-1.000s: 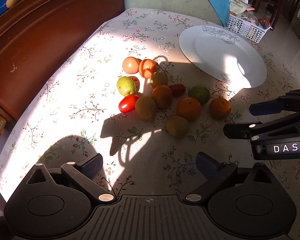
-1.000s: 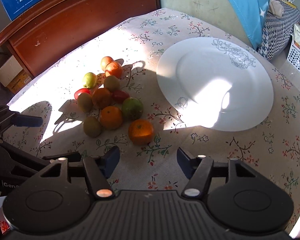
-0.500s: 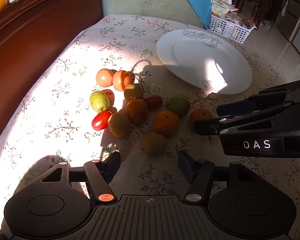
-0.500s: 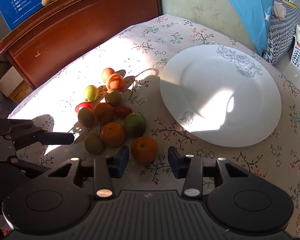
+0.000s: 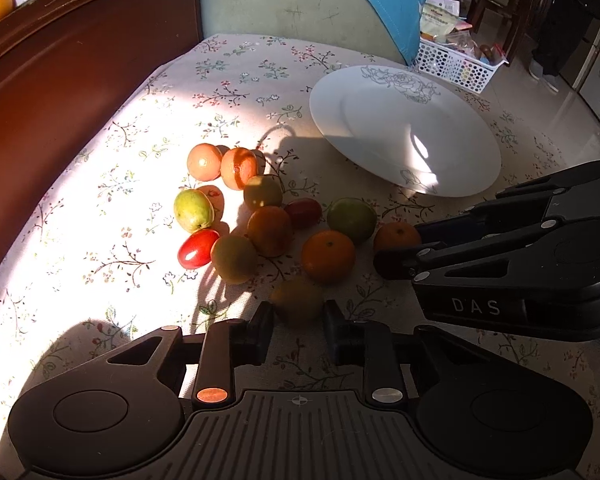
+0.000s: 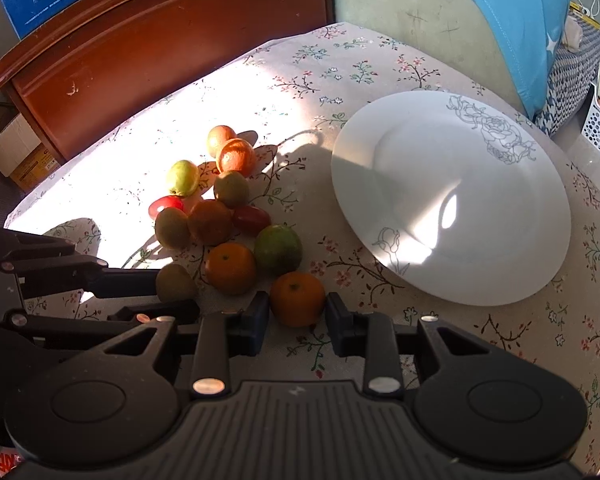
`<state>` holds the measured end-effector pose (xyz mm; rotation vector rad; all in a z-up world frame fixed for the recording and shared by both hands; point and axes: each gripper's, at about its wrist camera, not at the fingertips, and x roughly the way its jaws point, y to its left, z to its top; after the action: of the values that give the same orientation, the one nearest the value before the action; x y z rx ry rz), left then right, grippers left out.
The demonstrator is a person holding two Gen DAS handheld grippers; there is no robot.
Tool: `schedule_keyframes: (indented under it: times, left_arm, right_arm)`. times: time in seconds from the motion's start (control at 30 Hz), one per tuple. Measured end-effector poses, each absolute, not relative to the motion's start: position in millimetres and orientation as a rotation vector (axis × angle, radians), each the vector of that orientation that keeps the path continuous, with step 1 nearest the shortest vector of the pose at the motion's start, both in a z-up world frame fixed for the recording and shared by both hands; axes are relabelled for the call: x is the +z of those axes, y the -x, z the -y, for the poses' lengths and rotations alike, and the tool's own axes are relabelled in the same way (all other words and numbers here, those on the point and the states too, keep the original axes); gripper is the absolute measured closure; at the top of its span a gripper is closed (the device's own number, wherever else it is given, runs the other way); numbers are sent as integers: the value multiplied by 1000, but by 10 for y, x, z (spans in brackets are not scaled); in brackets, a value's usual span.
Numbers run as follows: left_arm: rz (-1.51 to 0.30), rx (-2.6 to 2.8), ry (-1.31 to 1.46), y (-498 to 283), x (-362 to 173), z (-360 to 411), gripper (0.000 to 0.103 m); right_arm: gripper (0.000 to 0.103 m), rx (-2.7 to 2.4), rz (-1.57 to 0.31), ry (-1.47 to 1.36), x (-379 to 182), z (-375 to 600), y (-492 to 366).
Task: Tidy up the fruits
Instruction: 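Grasp a mandarin with the right gripper while the left gripper grasps a brown fruit, then carry both fruits onto the white plate and open both grippers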
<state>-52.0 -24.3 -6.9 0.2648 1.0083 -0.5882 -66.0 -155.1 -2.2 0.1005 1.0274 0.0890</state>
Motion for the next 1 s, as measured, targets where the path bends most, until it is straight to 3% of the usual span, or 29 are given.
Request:
schedule_keyframes:
  times: [0.5, 1.0]
  left_arm:
    - [-1047, -620, -219, 348, 283, 91, 79]
    - [-1102, -611, -175, -69, 210, 324, 79]
  right_arm:
    - [73, 57, -983, -129, 249, 1631, 581]
    - [73, -5, -1024, -135, 110, 1729, 382]
